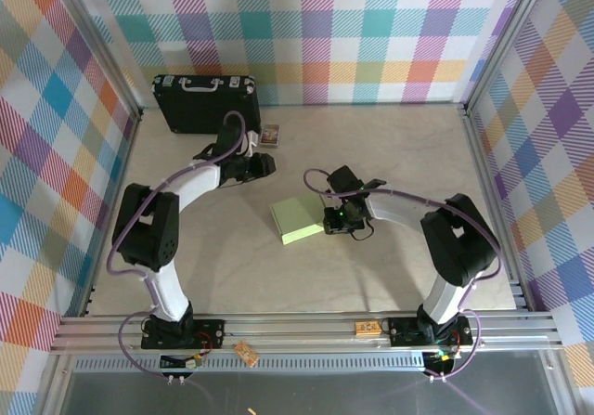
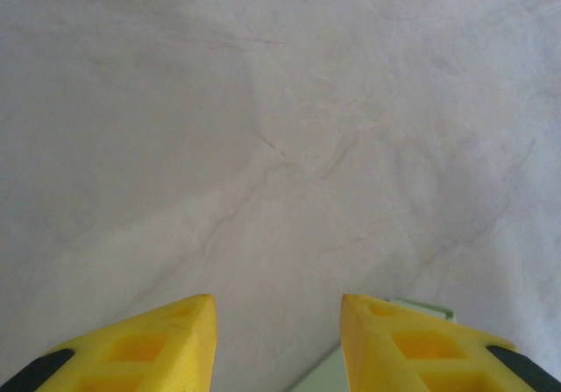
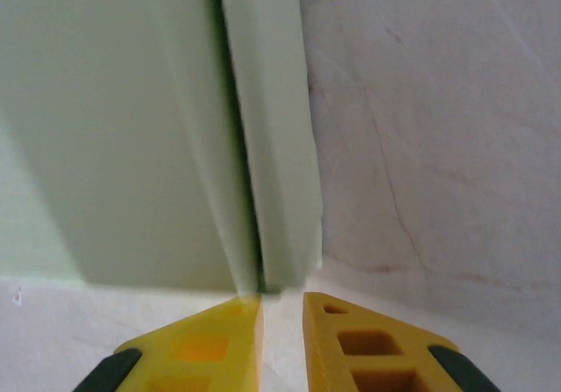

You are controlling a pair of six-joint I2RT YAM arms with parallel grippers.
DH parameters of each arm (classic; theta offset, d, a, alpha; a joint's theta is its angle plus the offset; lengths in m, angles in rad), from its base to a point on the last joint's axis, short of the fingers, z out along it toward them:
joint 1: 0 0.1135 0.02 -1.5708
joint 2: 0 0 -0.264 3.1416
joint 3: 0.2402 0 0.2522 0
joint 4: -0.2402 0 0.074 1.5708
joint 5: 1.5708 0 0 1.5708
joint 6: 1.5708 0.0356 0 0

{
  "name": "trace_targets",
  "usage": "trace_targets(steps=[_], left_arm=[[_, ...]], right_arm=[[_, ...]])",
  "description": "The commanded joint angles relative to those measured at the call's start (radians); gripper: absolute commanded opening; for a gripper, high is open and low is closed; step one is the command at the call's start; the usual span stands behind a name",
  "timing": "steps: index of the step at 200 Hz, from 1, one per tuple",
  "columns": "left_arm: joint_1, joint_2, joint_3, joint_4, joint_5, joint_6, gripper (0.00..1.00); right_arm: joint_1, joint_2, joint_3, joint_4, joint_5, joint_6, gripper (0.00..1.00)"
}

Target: Fold the paper box

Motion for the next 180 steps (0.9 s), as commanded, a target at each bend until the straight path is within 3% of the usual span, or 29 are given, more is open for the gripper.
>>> trace_targets(steps=[1, 31, 80, 118, 149, 180], left_arm=[[-0.041, 0.048, -0.004, -0.062, 0.034, 0.033, 0.42], [-0.056, -0.004, -0.144, 0.014, 0.055, -0.027, 0.42], [-0.066, -0.233, -0.389, 0.076, 0.063, -0.088, 0.44], [-0.069, -0.305, -0.486, 0.128, 0.085, -0.127, 0.45], [-0.075, -0.293, -0.504, 0.162, 0.104, -0.138, 0.45], [-0.093, -0.258, -0.486, 0.187, 0.123, -0.146, 0.45]], right_arm=[[-0.039, 0.051, 0.056, 0.048, -0.038, -0.018, 0.19], [-0.07, 0.112, 0.125, 0.053, -0.062, -0.056, 0.19], [-0.086, 0.137, 0.211, 0.017, -0.085, -0.071, 0.23], [-0.091, 0.036, 0.122, 0.0, -0.069, -0.002, 0.29], [-0.084, -0.062, -0.045, 0.105, -0.249, 0.098, 0.27], [-0.045, -0.109, -0.163, 0.236, -0.297, 0.213, 0.21]])
